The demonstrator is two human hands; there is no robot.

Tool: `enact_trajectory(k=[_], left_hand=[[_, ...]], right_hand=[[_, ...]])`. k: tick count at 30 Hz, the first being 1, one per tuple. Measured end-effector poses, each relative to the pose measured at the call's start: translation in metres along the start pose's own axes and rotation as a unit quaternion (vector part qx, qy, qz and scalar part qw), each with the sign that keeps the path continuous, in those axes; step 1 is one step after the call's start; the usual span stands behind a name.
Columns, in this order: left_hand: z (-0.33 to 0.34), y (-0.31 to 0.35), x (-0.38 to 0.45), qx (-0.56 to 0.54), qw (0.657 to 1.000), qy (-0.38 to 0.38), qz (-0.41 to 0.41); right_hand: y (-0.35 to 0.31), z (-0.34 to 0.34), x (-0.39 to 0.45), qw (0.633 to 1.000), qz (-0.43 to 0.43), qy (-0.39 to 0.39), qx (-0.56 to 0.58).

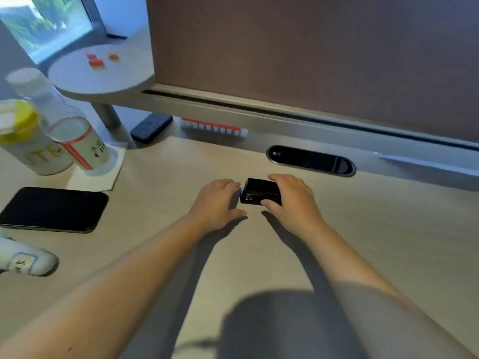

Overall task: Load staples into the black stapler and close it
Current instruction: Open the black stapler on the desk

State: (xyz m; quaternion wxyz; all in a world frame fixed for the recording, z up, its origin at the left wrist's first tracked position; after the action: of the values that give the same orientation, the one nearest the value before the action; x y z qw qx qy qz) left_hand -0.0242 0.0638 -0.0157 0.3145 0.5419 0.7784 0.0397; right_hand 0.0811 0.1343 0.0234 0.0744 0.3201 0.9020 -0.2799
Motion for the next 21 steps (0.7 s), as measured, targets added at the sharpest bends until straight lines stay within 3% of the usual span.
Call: enact_trajectory(k=[8, 18, 21], left_hand=[[0.003, -0.014, 0.018, -0.102, 0.986, 0.133, 0.023], [0.015, -0.015, 0.009, -0.140, 0.980, 0.132, 0.054], [0.016, -0.013, 0.005, -0.143, 0.980, 0.133, 0.048]], right_hand=[[0.005, 0.015, 0.023, 0.999, 0.022, 0.028, 0.028], [0.003, 0.024, 0.008, 0.995, -0.001, 0.055, 0.086], [0.006, 0.017, 0.001, 0.982, -0.011, 0.092, 0.161]])
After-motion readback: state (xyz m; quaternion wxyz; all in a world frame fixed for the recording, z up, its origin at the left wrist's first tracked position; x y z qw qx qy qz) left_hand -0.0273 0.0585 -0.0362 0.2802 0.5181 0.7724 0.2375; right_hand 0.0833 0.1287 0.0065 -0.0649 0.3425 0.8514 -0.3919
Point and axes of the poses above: each hand's wrist, its own x-axis towards the middle knuckle, its own z-axis out of the palm, y = z × x, the point moved 7 cm from there along x, towards the middle knuckle, and after that the axes turned 15 degrees about -y, right-handed, at the moved point
